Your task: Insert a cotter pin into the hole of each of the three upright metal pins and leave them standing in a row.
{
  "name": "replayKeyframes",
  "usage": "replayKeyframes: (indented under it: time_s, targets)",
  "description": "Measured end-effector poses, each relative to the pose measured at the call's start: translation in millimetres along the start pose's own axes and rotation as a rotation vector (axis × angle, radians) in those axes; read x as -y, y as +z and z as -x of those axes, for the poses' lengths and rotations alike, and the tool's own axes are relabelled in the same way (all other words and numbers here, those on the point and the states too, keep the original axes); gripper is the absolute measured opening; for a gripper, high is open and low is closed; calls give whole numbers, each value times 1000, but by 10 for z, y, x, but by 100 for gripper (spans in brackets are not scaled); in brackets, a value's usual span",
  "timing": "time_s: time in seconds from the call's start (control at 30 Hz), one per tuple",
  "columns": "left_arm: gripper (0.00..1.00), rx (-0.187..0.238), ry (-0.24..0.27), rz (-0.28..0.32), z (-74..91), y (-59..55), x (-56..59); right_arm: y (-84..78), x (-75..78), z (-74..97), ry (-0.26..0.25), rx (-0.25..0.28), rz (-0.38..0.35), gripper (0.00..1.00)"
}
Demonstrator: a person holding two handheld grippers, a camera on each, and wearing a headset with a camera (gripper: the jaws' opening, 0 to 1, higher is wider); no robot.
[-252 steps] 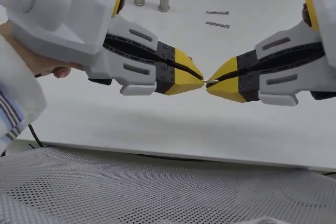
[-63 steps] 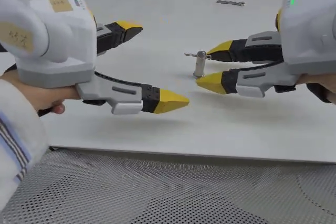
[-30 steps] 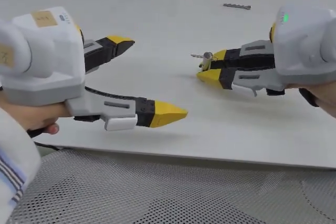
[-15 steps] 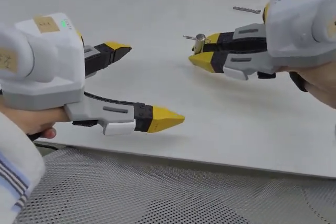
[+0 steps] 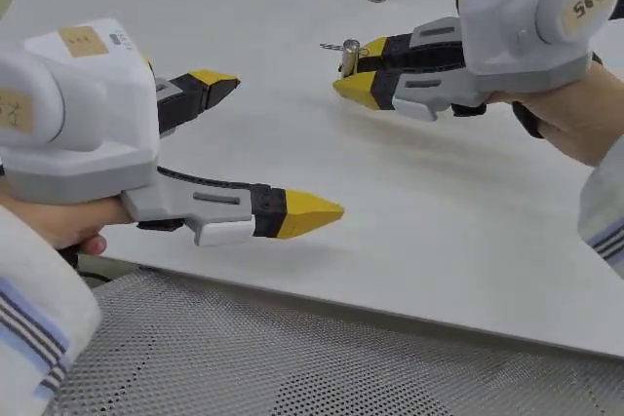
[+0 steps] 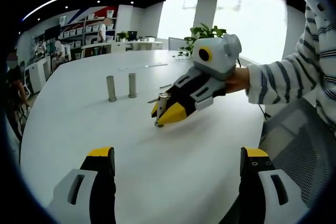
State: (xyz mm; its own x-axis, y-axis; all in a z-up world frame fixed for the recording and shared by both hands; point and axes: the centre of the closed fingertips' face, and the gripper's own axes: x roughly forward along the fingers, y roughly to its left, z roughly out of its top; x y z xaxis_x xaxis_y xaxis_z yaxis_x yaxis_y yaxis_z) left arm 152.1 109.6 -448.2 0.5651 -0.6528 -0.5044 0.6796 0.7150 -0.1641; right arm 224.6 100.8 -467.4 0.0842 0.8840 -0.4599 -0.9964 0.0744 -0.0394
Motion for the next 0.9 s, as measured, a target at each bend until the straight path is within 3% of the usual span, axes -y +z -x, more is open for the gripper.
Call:
replayKeyframes:
  time_s: [0.1,0.27,0.9]
  targets:
    - [99,3,33,4,26,-11,-66,7,-30,-58,20,-7,13,4]
    - [99,1,44,21,46,-35,-104,-13,-13,-153,39,-14,24,4]
    - [99,-21,22,8,-8,-55,-66,-17,43,-233,40,15,-12,4]
